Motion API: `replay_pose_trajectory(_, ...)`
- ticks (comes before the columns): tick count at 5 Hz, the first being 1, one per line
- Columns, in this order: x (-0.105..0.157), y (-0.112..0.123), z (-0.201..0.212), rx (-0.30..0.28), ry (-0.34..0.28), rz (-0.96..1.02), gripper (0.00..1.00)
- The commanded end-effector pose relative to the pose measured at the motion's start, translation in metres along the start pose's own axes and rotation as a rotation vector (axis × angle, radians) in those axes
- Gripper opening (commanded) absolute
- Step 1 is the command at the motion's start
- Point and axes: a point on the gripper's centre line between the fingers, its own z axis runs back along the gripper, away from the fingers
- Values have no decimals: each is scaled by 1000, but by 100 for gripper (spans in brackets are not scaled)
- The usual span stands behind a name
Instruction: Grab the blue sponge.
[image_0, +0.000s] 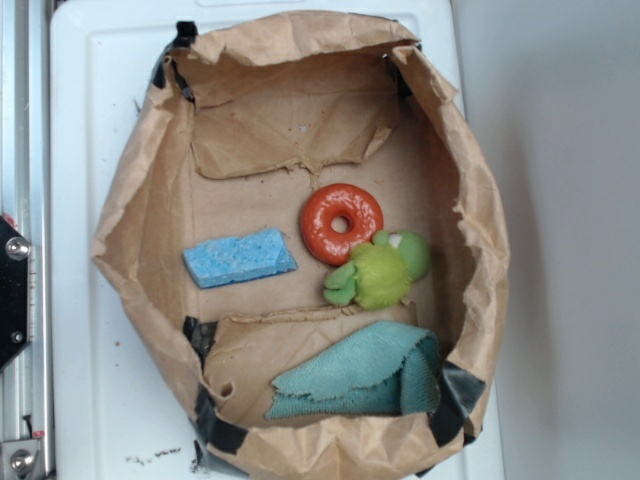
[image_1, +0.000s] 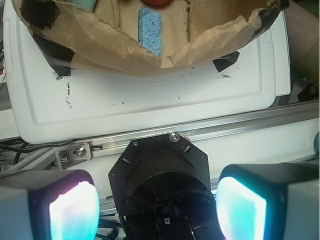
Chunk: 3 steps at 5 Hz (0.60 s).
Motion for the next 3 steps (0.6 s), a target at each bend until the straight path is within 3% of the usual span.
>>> replay_pose_trajectory(1,34,3,-4,-2,-67,43,100)
replay_pose_trajectory(2,80,12,-16,-18,-146,9,100)
replay_pose_trajectory(3,98,27,-18,-7,-204,-12,100)
